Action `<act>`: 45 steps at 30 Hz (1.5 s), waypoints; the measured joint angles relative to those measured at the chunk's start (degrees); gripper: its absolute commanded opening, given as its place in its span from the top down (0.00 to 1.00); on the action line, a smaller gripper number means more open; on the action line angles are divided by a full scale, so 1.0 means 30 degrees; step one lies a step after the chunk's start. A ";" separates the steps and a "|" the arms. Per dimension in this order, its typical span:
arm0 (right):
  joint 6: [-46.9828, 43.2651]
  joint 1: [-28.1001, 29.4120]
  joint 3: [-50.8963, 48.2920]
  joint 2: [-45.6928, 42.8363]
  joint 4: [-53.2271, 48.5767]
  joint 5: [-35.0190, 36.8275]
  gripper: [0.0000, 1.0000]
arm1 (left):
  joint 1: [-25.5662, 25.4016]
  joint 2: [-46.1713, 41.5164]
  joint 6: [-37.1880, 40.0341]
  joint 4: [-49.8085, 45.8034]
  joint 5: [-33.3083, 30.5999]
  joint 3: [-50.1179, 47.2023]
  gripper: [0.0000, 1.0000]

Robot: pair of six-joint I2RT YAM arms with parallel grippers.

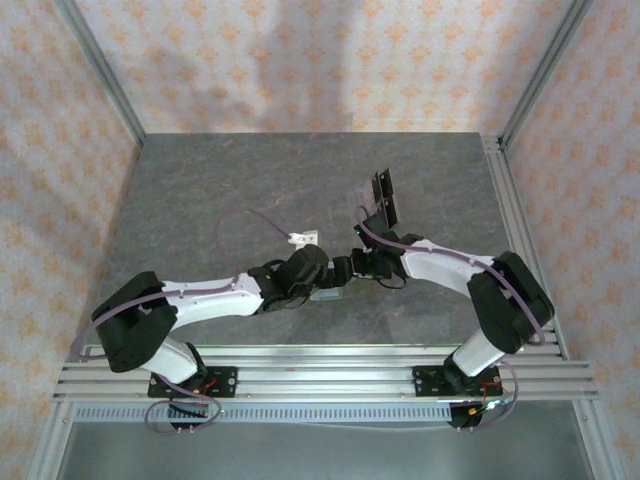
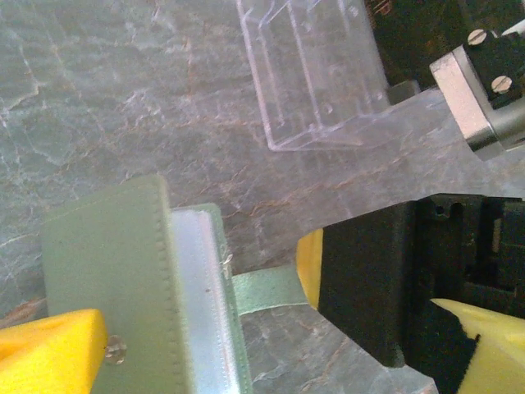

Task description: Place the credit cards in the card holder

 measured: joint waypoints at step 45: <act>0.0342 -0.0721 -0.0211 -0.6878 -0.3679 0.0845 0.55 | -0.0117 0.1392 0.1137 -0.4838 -0.1392 0.4488 0.00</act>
